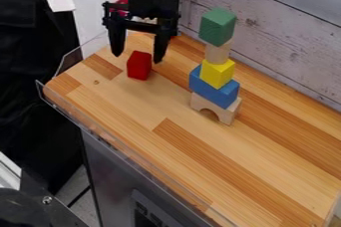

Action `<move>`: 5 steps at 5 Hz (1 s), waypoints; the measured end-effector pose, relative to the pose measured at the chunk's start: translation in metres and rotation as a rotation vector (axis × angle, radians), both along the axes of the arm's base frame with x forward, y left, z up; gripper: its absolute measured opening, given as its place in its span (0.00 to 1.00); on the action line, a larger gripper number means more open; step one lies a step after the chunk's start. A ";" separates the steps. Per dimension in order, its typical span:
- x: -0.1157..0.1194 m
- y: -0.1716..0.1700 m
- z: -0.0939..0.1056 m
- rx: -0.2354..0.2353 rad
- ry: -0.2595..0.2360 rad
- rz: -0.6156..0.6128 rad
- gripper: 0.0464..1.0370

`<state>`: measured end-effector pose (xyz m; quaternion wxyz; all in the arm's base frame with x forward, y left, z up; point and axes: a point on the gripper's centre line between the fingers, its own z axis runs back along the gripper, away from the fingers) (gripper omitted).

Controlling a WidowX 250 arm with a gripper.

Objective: Put the red block to the top of the green block

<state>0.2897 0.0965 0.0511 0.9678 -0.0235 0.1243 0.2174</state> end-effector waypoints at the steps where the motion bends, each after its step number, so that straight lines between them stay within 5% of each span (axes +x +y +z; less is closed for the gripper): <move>1: 0.003 0.006 0.000 0.002 -0.009 0.008 0.96; 4: 0.006 0.003 -0.005 -0.023 -0.014 0.014 0.96; 5: 0.004 0.005 -0.014 -0.015 0.026 0.036 0.96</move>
